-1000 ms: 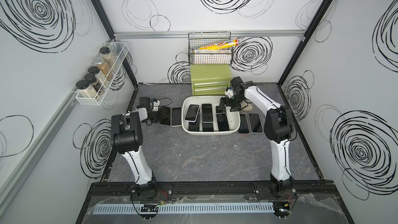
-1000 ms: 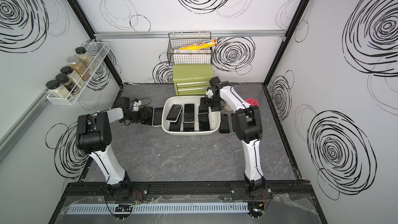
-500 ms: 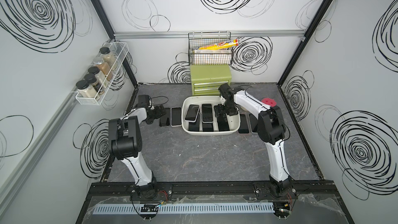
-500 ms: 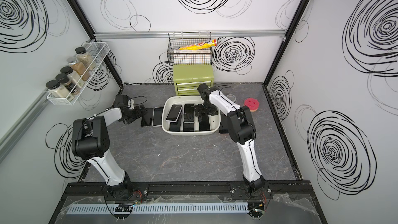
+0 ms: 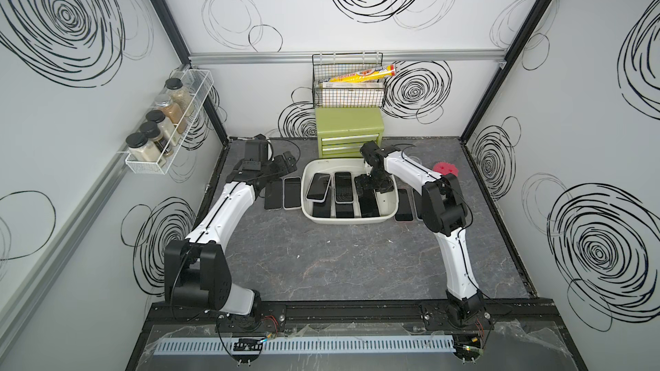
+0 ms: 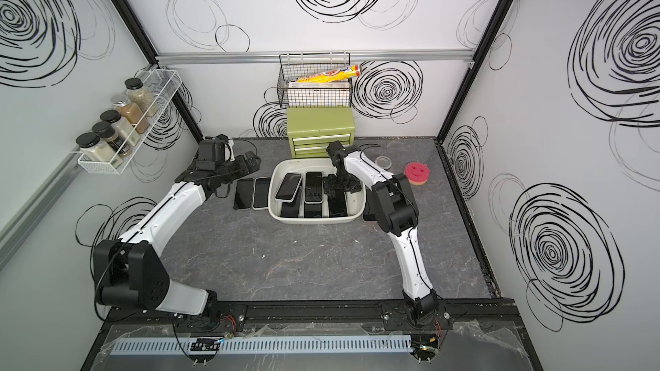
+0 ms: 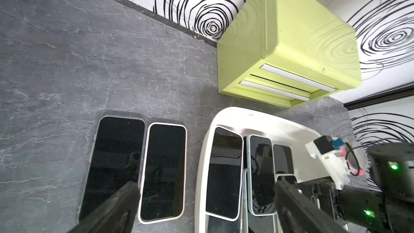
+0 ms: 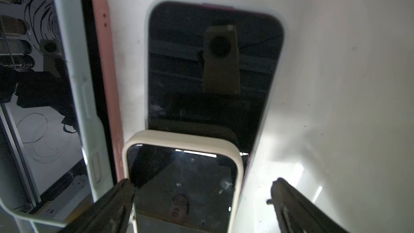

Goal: Take the phone out of the storage box
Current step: Pick up the phone from the storage box.

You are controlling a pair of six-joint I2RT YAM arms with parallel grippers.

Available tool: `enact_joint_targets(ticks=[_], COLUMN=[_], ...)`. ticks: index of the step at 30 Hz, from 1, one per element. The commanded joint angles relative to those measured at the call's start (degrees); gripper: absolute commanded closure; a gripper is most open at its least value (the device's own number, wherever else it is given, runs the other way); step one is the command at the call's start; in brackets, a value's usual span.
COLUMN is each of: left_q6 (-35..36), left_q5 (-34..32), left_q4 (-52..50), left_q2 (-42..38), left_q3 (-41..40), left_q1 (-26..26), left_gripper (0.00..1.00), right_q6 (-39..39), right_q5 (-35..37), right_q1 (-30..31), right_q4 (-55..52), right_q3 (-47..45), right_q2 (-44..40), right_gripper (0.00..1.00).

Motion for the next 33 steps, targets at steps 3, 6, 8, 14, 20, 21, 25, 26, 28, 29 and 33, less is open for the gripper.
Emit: enact_joint_targets(ticks=[3, 6, 8, 14, 20, 21, 25, 26, 28, 29, 33], left_q6=[-1.5, -1.4, -1.5, -1.5, -1.5, -1.4, -1.5, -1.4, -1.2, -1.2, -1.2], left_q5=[-0.1, -0.1, -0.1, 0.4, 1.2, 1.4, 1.7, 2.0, 2.2, 2.2, 2.5], left_q4=[0.5, 0.7, 1.2, 1.5, 1.9, 1.9, 2.0, 2.0, 1.8, 1.7, 2.0], left_q2=[-0.6, -1.2, -1.6, -2.2, -2.9, -2.9, -3.0, -3.0, -3.1, -3.2, -3.6], left_q3=[-0.5, -1.1, -1.7, -2.9, -4.1, -4.1, -4.6, -4.7, -4.8, -4.8, -5.1], left_q1=[-0.7, -1.5, -1.9, -2.4, -2.7, -2.8, -3.0, -2.9, -2.9, -3.0, -3.0], left_gripper=[0.01, 0.01, 0.01, 0.01, 0.01, 0.01, 0.01, 0.01, 0.01, 0.01, 0.01], right_q6=[1.7, 1.8, 1.7, 2.4, 2.6, 2.4, 2.1, 2.1, 2.1, 2.1, 1.8], right_q5=[1.3, 0.9, 0.2, -0.8, -0.9, -0.9, 0.4, 0.6, 1.3, 1.5, 2.1], right_q1=[0.5, 0.7, 0.8, 1.2, 1.6, 1.6, 1.6, 1.6, 1.6, 1.6, 1.7], right_q4=[-0.2, -0.3, -0.6, -0.3, -0.2, -0.1, -1.5, -1.2, -0.4, -0.2, 0.1], right_q3=[1.1, 1.1, 1.1, 1.5, 2.2, 2.1, 1.7, 1.0, 0.0, -0.2, -0.3], right_q2=[-0.4, -2.1, -2.2, -3.3, -4.2, -4.0, -1.4, -1.2, -1.0, -0.9, -0.2], right_gripper=[0.0, 0.0, 0.0, 0.0, 0.0, 0.0, 0.0, 0.0, 0.0, 0.0, 0.01])
